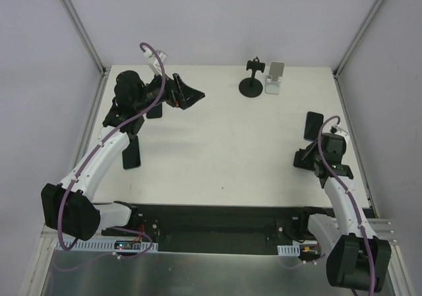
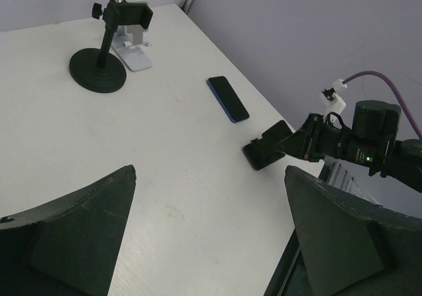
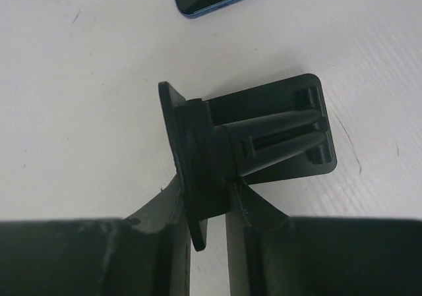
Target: Place the phone on the phone stand
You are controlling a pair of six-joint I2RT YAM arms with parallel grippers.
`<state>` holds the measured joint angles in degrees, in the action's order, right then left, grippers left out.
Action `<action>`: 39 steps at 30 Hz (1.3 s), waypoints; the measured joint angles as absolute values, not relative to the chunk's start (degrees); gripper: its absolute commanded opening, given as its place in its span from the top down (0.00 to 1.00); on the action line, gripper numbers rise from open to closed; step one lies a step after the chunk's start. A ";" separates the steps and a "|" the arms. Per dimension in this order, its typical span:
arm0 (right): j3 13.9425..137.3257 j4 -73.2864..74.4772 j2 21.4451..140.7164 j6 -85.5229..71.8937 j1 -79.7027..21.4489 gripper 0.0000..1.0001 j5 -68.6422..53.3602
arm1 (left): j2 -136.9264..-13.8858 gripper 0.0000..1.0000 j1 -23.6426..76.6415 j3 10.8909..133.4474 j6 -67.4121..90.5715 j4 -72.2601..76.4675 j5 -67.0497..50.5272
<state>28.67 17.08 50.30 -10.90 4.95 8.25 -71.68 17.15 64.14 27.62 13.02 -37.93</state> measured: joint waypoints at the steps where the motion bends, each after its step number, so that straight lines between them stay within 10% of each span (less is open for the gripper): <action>1: 28.58 16.25 50.24 -10.13 4.95 0.89 7.46 | -71.68 0.06 17.15 64.14 27.38 13.02 -38.24; 21: 29.58 0.19 62.22 0.19 -15.29 0.99 -30.41 | -73.03 0.05 17.15 64.84 22.13 10.39 -42.24; 39: 34.85 3.62 72.07 3.88 -23.42 0.99 -37.36 | -75.90 0.06 17.15 66.13 21.10 10.04 -46.46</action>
